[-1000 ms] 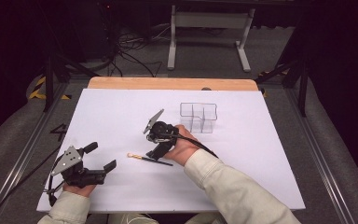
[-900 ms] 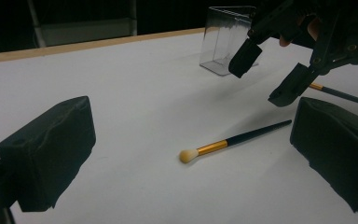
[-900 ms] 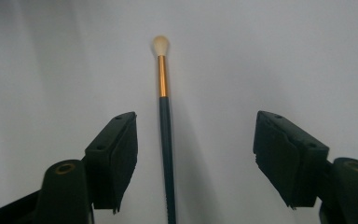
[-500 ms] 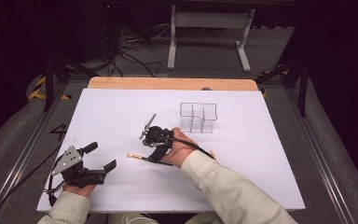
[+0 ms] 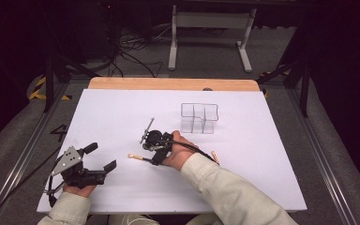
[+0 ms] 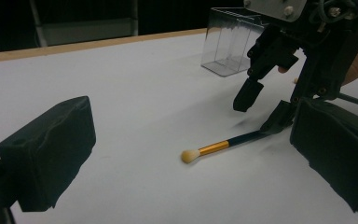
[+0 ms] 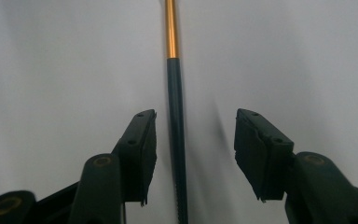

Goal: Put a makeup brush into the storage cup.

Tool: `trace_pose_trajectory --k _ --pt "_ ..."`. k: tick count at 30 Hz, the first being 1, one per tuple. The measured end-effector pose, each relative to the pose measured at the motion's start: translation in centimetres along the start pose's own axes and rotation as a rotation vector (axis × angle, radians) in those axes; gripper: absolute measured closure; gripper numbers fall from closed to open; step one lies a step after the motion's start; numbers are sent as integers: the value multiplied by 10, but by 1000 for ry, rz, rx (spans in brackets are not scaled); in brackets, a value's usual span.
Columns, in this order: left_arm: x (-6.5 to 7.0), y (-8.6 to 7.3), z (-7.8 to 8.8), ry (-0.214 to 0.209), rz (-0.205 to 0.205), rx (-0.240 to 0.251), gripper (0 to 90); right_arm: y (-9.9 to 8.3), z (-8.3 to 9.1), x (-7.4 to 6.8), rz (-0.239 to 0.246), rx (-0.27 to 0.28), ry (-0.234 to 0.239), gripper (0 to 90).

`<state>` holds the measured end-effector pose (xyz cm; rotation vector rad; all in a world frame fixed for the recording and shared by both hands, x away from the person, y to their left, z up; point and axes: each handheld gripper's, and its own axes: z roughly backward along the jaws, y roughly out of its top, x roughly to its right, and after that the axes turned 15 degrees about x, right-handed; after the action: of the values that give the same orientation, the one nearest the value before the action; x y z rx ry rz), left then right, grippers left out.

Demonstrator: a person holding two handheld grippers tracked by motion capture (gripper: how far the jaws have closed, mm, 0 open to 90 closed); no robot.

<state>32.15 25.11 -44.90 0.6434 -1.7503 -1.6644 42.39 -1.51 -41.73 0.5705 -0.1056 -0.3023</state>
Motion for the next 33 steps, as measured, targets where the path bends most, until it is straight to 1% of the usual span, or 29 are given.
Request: trace_pose_trajectory --k 10,12,13,16,18,22,26,29,33 --pt "0 0 0 -3 -1 -4 8 0 -3 -3 20 -24 -8 582" --pt "0 0 0 -3 -2 -5 8 -1 -4 -4 29 -33 -13 599" --pt "0 0 0 -3 1 -4 8 -1 -4 -5 41 -35 -18 607" --pt "0 0 -1 -5 -1 -4 9 0 -5 -6 52 -35 -25 631" --pt "0 -1 -1 -7 2 -6 12 0 -5 -6 48 -42 -28 638" --pt "0 -1 -1 -6 3 -6 12 0 -7 -7 56 -57 -23 667" --pt "0 0 -1 -7 3 -4 12 1 -10 -9 68 -70 -14 721" --pt "0 0 -1 -8 3 -4 12 1 -10 -10 52 -76 -7 753" --pt "0 0 -1 -8 4 -5 12 2 -11 -11 50 -83 3 792"
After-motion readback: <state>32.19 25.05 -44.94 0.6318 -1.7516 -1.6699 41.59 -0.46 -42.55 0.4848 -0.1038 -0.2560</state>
